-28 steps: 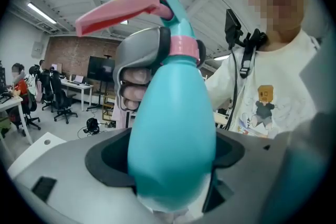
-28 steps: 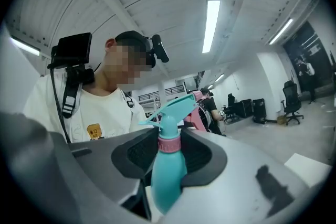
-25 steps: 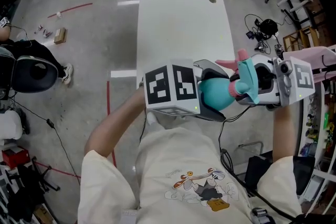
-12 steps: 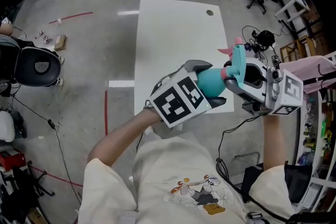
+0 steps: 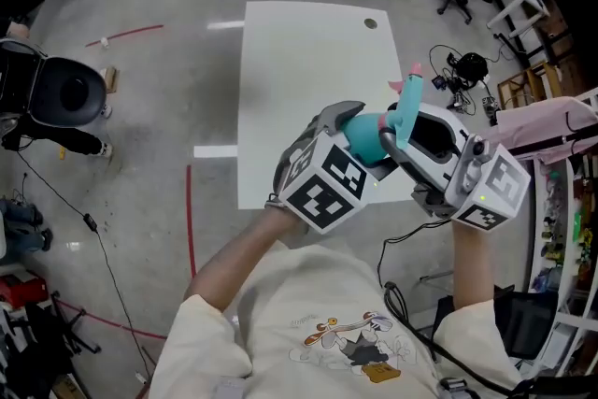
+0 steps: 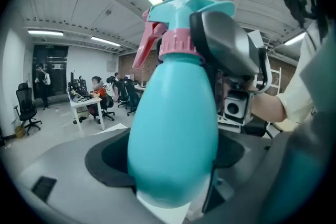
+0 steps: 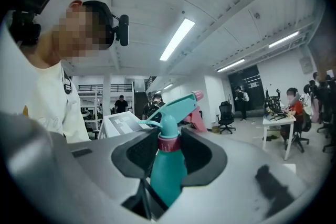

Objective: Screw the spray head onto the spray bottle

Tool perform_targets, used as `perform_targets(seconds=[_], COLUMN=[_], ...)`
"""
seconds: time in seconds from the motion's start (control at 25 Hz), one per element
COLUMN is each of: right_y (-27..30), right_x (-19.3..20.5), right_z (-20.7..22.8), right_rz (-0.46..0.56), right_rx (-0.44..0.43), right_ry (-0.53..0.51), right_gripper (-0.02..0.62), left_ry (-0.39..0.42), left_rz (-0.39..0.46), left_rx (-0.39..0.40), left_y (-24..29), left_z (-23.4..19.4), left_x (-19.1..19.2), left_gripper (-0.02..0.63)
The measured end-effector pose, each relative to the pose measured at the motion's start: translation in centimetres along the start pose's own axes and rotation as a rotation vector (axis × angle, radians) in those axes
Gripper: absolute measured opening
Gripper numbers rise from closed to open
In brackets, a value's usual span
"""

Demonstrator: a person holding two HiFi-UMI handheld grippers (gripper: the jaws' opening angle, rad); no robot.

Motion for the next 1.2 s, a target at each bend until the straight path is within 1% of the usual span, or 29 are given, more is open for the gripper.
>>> perform_targets(seconds=[0.28, 0.36, 0.44, 0.52, 0.64, 0.76, 0.84, 0.88, 0.96, 1.0, 1.04, 1.12, 1.2], right_y=[0.1, 0.0, 0.1, 0.3, 0.7, 1.1, 1.5, 1.6, 1.7, 1.7, 1.7, 1.5, 1.3], right_x=[0.2, 0.2, 0.1, 0.1, 0.2, 0.8, 1.4, 1.7, 2.0, 2.2, 2.5, 2.9, 3.2], right_z=[0.3, 0.4, 0.5, 0.6, 0.8, 0.6, 0.2, 0.0, -0.4, -0.4, -0.4, -0.5, -1.1], right_rz=[-0.01, -0.013, -0.021, -0.034, -0.043, -0.057, -0.074, -0.08, -0.082, -0.082, -0.087, -0.101, -0.112], right_rx=[-0.016, -0.001, 0.047, 0.117, 0.233, 0.353, 0.406, 0.411, 0.356, 0.321, 0.301, 0.292, 0.277], right_ry=[0.019, 0.021, 0.02, 0.025, 0.075, 0.118, 0.131, 0.134, 0.159, 0.177, 0.187, 0.186, 0.175], right_gripper=[0.135, 0.135, 0.135, 0.135, 0.135, 0.135, 0.135, 0.135, 0.14, 0.169, 0.181, 0.192, 0.192], left_ry=[0.003, -0.003, -0.017, -0.042, -0.079, -0.086, -0.088, -0.092, -0.109, -0.117, -0.123, -0.132, -0.132], left_rz=[-0.008, -0.009, -0.011, -0.01, -0.01, -0.024, -0.026, -0.021, 0.002, 0.016, 0.031, 0.067, 0.093], left_rx=[0.01, 0.002, -0.023, -0.068, -0.16, -0.249, -0.267, -0.256, -0.205, -0.181, -0.162, -0.134, -0.123], left_y=[0.3, 0.3, 0.4, 0.5, 0.8, 1.0, 1.1, 1.1, 1.2, 1.2, 1.2, 0.9, 0.4], left_z=[-0.1, -0.2, -0.4, -0.8, -1.5, -2.0, -2.1, -2.0, -1.8, -1.8, -1.8, -2.0, -2.4], left_x=[0.1, 0.0, -0.1, -0.1, 0.0, 0.3, 0.8, 1.0, 1.3, 1.4, 1.5, 1.3, 1.0], left_gripper=[0.419, 0.419, 0.419, 0.419, 0.419, 0.419, 0.419, 0.419, 0.419, 0.419, 0.419, 0.419, 0.419])
Point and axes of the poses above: the fingertips, and each gripper's own axes: y forward along the fingers, z to its right, x out of its underside, the point moved 5 cm from there along -y, backward along the fingers, and after that the axes turned 15 degrees about -z, right-handed, at the moved point
